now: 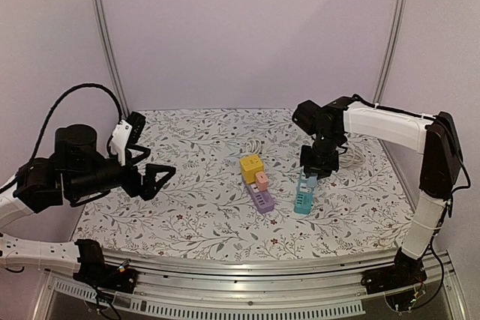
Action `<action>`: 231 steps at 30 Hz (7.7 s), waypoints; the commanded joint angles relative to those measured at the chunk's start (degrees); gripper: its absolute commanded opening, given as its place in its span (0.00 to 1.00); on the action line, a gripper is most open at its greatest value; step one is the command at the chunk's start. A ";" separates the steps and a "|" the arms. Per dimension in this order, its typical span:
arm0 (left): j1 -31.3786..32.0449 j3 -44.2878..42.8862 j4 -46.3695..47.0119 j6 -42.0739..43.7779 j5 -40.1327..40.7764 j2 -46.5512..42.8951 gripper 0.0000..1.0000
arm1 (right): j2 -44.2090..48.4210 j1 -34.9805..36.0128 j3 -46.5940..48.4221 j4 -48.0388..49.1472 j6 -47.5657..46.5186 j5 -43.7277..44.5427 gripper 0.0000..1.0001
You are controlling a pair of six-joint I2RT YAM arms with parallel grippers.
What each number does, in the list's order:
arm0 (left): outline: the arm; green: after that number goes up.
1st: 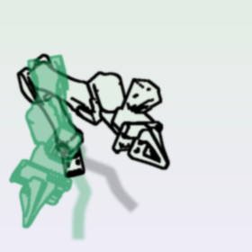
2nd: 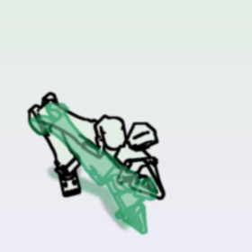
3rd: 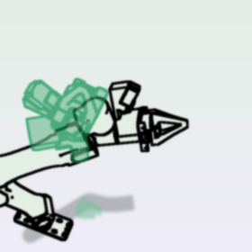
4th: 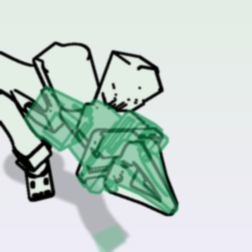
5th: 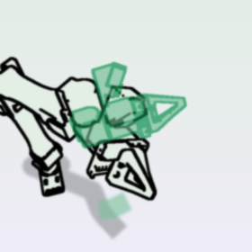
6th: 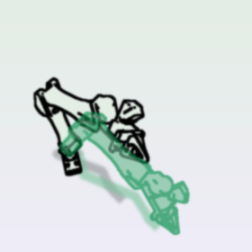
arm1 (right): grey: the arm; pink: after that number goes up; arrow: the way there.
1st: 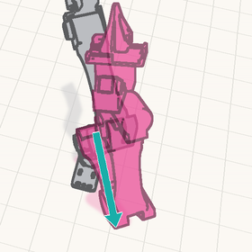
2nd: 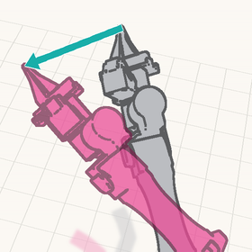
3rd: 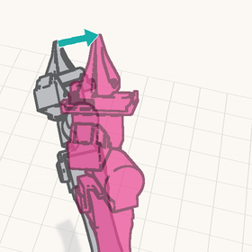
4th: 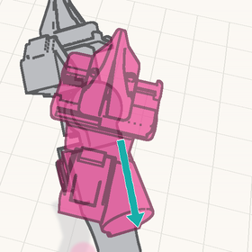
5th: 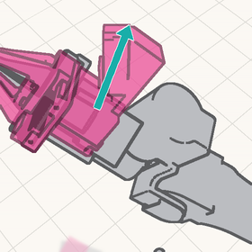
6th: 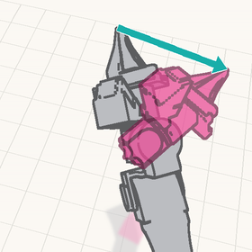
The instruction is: Insert the plug
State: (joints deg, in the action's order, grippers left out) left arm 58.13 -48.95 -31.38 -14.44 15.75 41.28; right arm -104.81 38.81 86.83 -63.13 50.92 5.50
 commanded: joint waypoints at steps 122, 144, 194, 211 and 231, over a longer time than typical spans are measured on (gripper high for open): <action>0.24 -5.42 2.46 -6.40 1.87 12.02 1.00 | -24.43 -0.88 -12.78 10.05 -9.77 -3.70 0.00; 0.25 -5.30 3.63 -6.31 3.49 12.67 1.00 | -19.81 -1.81 -16.13 14.20 -8.22 -8.23 0.00; 0.18 -7.54 0.30 -1.30 2.59 9.88 1.00 | 7.21 -3.01 14.30 -3.42 -5.39 2.02 0.99; -3.19 -17.49 -4.62 4.62 25.32 13.71 0.99 | 36.46 -3.02 -1.30 25.77 -9.65 19.72 0.99; -15.63 -15.50 -4.87 -1.31 30.57 14.21 1.00 | 47.55 -3.23 -8.92 28.02 -8.35 24.22 0.99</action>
State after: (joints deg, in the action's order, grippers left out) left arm 43.57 -65.63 -35.97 -14.20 46.52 54.89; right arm -56.16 35.81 78.35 -36.32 43.48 30.68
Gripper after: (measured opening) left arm 0.995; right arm 0.989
